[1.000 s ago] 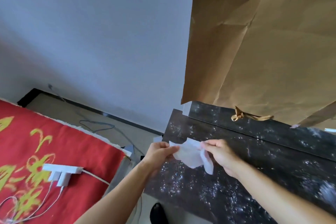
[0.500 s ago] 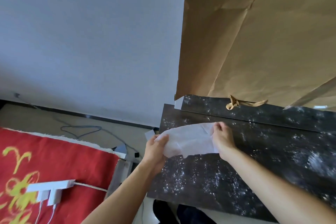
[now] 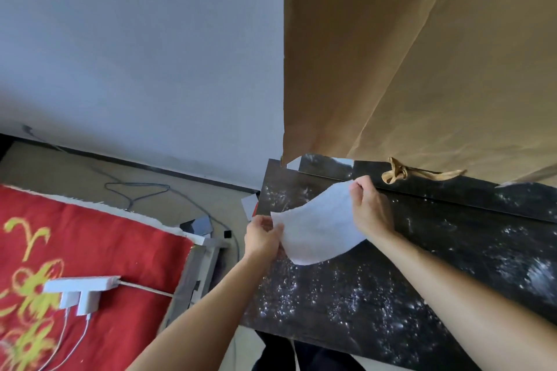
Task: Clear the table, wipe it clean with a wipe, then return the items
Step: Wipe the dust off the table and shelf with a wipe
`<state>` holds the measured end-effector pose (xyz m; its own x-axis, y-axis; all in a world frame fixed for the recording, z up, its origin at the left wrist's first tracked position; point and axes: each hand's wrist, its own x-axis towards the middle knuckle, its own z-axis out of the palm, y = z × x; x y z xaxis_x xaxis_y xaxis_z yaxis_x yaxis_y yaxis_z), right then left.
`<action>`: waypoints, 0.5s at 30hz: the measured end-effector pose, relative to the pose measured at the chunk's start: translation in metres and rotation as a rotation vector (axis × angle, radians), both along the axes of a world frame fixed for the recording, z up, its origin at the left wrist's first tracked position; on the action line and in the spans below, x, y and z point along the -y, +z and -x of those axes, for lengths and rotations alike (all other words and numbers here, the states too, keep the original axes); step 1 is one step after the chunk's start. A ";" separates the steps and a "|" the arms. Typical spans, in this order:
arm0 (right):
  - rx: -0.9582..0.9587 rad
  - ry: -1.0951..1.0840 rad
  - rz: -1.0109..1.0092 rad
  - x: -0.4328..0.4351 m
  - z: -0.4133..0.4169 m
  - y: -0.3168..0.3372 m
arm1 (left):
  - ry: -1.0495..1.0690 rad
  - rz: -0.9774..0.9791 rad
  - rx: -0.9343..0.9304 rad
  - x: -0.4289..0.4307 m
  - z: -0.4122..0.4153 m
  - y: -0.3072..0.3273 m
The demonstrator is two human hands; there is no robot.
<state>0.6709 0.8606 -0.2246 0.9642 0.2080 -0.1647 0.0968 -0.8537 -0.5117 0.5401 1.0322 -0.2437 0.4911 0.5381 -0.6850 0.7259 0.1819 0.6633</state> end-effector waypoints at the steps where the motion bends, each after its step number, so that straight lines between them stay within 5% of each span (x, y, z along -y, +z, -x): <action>1: 0.026 0.038 0.013 -0.004 0.001 -0.002 | 0.012 -0.009 -0.009 -0.002 -0.001 -0.002; 5: 0.079 0.321 0.088 -0.023 0.025 -0.014 | 0.084 -0.122 -0.059 -0.015 0.011 -0.011; 9: -0.150 0.598 0.144 -0.040 0.057 -0.028 | 0.112 -0.156 -0.113 -0.027 0.035 -0.018; 15: -0.038 0.541 0.117 -0.031 0.057 -0.034 | 0.050 -0.309 -0.209 -0.039 0.070 -0.026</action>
<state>0.6139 0.8915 -0.2584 0.7181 0.6500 -0.2487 0.5205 -0.7389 -0.4279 0.4701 1.0711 -0.2700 0.3254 0.7550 -0.5693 0.8469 0.0350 0.5306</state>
